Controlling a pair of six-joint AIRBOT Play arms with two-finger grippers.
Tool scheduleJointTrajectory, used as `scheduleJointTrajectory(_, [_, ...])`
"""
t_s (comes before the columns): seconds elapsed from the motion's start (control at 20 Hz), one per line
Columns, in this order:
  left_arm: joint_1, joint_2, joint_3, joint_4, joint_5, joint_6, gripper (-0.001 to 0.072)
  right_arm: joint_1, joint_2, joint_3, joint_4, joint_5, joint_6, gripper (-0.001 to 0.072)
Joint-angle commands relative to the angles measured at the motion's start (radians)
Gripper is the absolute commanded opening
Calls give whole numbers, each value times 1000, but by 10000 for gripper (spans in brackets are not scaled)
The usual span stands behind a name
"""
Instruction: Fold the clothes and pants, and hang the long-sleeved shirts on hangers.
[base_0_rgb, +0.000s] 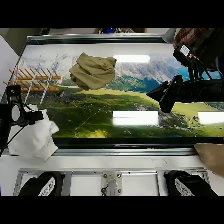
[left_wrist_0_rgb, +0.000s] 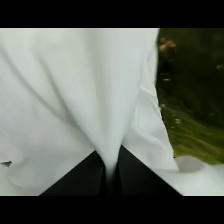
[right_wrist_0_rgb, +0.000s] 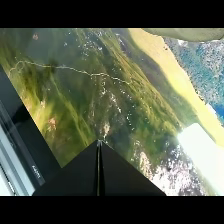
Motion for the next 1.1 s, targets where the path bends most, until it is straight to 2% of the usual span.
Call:
scheduleJointTrajectory(0.0, [-322,156,167,-30,-194,-31,24,1,-1,1,1,0,0,34])
scheduleJointTrajectory(0.2, [-724,159,312,-23,-200,-207,23,1,-1,1,72,8,1,34])
scheduleJointTrajectory(0.3, [-863,73,397,-16,-158,-224,24,1,0,1,116,51,0,34])
scheduleJointTrajectory(0.35, [-911,14,439,-16,-117,-222,23,1,0,2,115,26,2,33])
scheduleJointTrajectory(0.45, [-952,-117,517,-17,-30,-167,24,-24,6,2,90,-79,72,32])
scheduleJointTrajectory(0.6, [-920,-330,637,-57,101,-86,24,-121,26,3,14,-254,204,33])
scheduleJointTrajectory(0.75, [-841,-568,799,-320,251,90,24,-245,31,3,15,-338,335,33])
scheduleJointTrajectory(0.8, [-822,-644,859,-401,270,134,25,-283,31,2,15,-336,369,33])
scheduleJointTrajectory(0.85, [-804,-721,925,-451,269,143,27,-311,31,2,15,-336,385,33])
scheduleJointTrajectory(0.9, [-784,-782,985,-475,249,141,249,-337,31,2,15,-336,394,33])
scheduleJointTrajectory(0.95, [-760,-829,1038,-492,215,121,603,-357,32,2,15,-333,394,33])
scheduleJointTrajectory(1.0, [-724,-858,1082,-500,163,75,693,-370,32,2,15,-329,393,33])
scheduleJointTrajectory(1.05, [-686,-865,1102,-491,107,54,694,-382,32,2,15,-323,393,33])
